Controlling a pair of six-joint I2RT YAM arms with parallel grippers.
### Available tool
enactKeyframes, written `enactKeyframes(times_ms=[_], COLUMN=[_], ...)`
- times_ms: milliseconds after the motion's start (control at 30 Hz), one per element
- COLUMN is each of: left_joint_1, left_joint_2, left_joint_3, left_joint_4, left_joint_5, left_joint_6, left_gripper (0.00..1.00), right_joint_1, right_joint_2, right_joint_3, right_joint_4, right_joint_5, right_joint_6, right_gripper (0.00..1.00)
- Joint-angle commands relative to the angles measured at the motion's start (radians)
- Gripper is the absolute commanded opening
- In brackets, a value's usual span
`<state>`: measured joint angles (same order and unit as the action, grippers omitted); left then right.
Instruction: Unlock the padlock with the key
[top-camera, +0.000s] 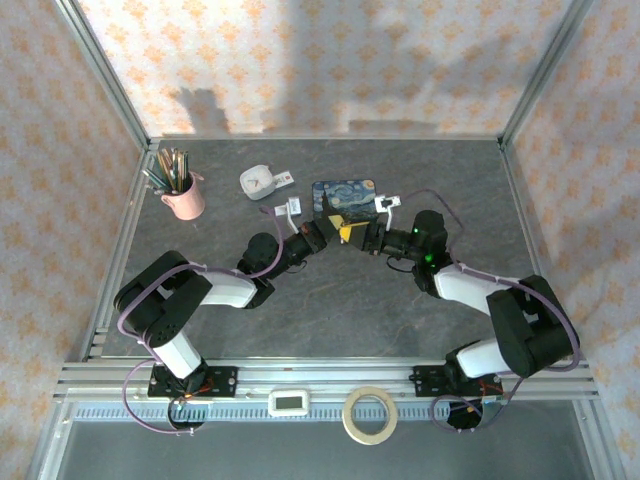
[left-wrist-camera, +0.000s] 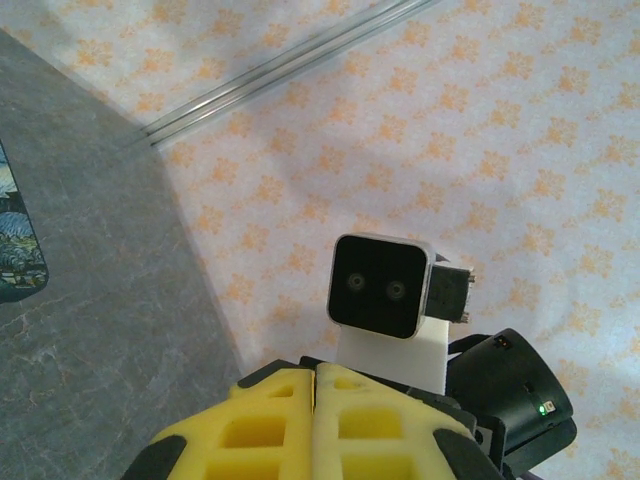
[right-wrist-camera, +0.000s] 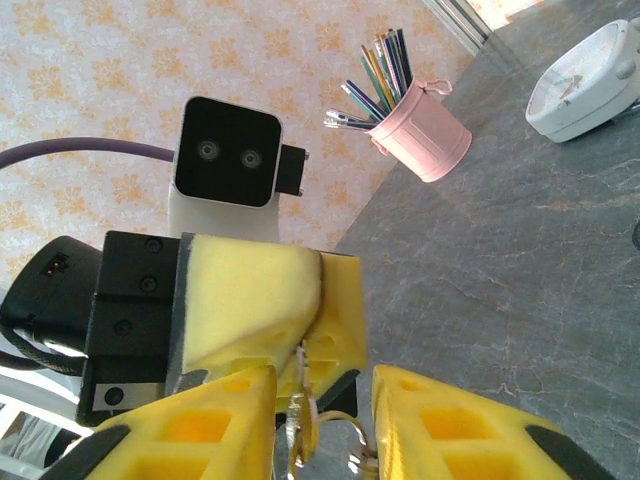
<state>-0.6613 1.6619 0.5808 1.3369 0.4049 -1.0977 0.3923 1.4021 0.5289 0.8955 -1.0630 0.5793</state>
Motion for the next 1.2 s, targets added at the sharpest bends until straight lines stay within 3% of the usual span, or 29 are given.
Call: enactKeyframes(times_ms=[0, 267, 400, 433, 467, 567, 600, 633, 800, 933, 1033, 1167], left_joint_1=[-0.006, -0.007, -0.010, -0.010, -0.010, 0.005, 0.017, 0.031, 0.108, 0.099, 0.083, 0.058], left_joint_2=[-0.030, -0.024, -0.021, -0.021, -0.021, -0.028, -0.030, -0.031, 0.014, 0.048, 0.081, 0.138], left_joint_3=[-0.005, 0.005, 0.008, 0.006, 0.003, -0.013, -0.018, -0.017, 0.043, 0.122, 0.201, 0.295], left_joint_4=[0.050, 0.048, 0.051, 0.051, 0.051, 0.036, 0.016, -0.024, -0.305, -0.546, -0.739, -0.892], left_joint_5=[-0.017, -0.006, -0.004, -0.007, -0.013, -0.039, -0.045, -0.047, 0.007, -0.005, -0.047, -0.102], left_joint_6=[0.015, 0.012, 0.009, 0.009, 0.006, 0.010, 0.018, 0.028, 0.102, 0.240, 0.346, 0.436], left_gripper=[0.00, 0.00, 0.00, 0.00, 0.04, 0.44, 0.53, 0.55, 0.50, 0.47, 0.48, 0.49], right_joint_1=[0.008, 0.007, 0.008, 0.008, 0.004, -0.013, -0.022, -0.028, -0.051, -0.058, -0.059, -0.060], right_joint_2=[0.006, 0.007, 0.012, 0.012, 0.010, 0.002, -0.003, -0.009, -0.062, -0.095, -0.114, -0.138], right_joint_3=[-0.004, 0.007, 0.002, 0.000, -0.001, -0.003, -0.005, -0.006, 0.033, 0.074, 0.092, 0.090], right_joint_4=[0.013, 0.021, 0.055, 0.055, 0.052, 0.003, -0.021, -0.041, -0.323, -0.543, -0.643, -0.687], right_joint_5=[-0.011, -0.011, -0.007, 0.001, 0.007, 0.028, 0.037, 0.045, 0.167, 0.352, 0.504, 0.605], right_joint_6=[-0.010, -0.004, 0.012, 0.009, 0.003, -0.027, -0.038, -0.050, -0.220, -0.325, -0.357, -0.365], right_gripper=[0.30, 0.16, 0.00, 0.00, 0.00, 0.00, 0.00, 0.00, 0.00, 0.00, 0.00, 0.00])
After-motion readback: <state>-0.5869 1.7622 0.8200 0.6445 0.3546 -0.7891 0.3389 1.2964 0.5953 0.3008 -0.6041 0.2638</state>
